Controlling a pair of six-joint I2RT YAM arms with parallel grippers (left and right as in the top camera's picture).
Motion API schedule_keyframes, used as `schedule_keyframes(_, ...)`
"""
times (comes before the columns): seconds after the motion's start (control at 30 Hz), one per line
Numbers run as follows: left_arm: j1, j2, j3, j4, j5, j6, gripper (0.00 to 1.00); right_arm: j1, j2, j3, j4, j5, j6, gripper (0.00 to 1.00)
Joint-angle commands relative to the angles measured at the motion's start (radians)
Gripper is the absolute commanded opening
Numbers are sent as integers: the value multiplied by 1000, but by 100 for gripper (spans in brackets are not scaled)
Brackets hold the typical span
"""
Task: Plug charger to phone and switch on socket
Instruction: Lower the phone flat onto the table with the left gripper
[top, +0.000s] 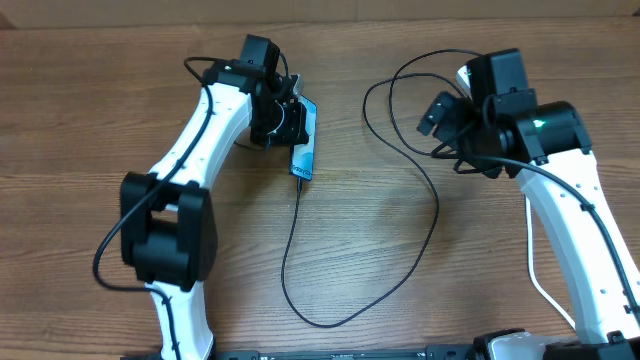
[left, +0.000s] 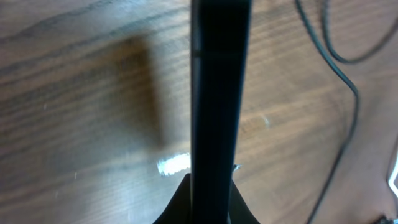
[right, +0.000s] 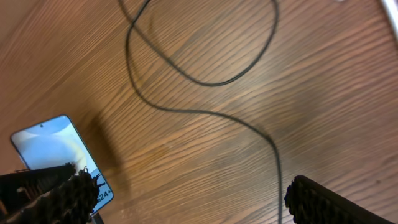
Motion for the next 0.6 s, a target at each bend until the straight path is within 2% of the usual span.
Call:
schedule_keyframes(0.0,-4,72,-7,24,-7,-63,4,-14,-7,9,-3,29,7,98)
schedule_keyframes(0.4,-4,146,-7,32,-19,-61,4,-14,13,3,2,33,7,99)
schedule_keyframes(0.57,-4,146,-7,33,-88,-61,13,-14,22,0,2,32,7,99)
